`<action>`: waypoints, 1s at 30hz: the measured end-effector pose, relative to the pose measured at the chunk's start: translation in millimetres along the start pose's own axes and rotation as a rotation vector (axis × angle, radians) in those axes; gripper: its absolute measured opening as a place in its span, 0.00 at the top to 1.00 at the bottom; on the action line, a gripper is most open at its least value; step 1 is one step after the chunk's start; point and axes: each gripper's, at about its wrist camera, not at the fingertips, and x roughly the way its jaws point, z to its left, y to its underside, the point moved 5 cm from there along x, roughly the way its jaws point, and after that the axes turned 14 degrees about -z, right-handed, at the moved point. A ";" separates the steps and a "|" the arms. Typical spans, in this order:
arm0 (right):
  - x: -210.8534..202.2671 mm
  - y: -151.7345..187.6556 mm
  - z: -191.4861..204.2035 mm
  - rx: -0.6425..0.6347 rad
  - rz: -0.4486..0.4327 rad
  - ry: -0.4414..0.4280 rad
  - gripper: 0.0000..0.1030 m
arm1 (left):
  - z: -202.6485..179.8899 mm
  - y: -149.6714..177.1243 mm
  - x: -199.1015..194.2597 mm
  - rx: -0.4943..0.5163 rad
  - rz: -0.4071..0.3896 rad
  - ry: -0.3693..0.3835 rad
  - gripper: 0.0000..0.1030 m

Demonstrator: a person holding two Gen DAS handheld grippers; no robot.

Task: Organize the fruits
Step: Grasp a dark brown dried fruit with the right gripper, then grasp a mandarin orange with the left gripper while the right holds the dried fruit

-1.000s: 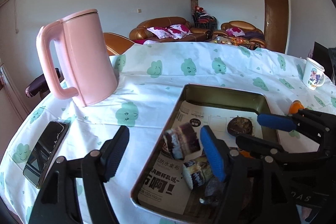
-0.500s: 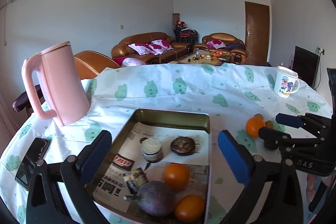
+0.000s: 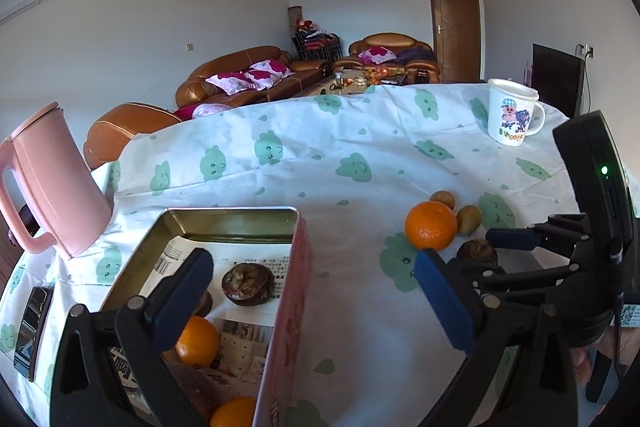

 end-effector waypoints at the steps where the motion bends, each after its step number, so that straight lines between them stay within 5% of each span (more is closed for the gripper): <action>1: -0.1 -0.3 -0.8 -0.002 0.004 0.001 0.61 | -1.5 -0.8 1.2 -0.001 0.002 0.003 0.00; 5: -7.8 -2.1 -9.1 0.027 -0.035 0.003 0.61 | -9.5 -4.2 9.2 -0.012 0.022 0.027 0.00; 13: -18.5 -14.8 -55.1 0.067 -0.106 0.176 0.61 | -42.6 -1.8 38.1 -0.048 0.106 0.112 0.01; 17: -20.9 -13.9 -67.9 0.121 -0.111 0.165 0.61 | -56.1 0.0 55.5 -0.062 0.142 0.136 0.12; 21: -24.5 -14.0 -72.5 0.153 -0.127 0.155 0.61 | -65.3 2.4 71.2 -0.100 0.183 0.186 0.12; 23: -24.3 -14.1 -73.2 0.160 -0.127 0.153 0.61 | -67.4 6.3 79.8 -0.113 0.208 0.192 0.24; 27: -23.7 -14.1 -68.9 0.138 -0.124 0.157 0.61 | -72.9 13.9 91.7 -0.121 0.242 0.225 0.33; 29: -23.8 -14.4 -67.8 0.129 -0.126 0.159 0.61 | -77.5 17.5 93.6 -0.127 0.262 0.260 0.52; 30: -24.3 -14.6 -67.4 0.129 -0.130 0.153 0.61 | -77.3 17.6 92.9 -0.133 0.260 0.262 0.52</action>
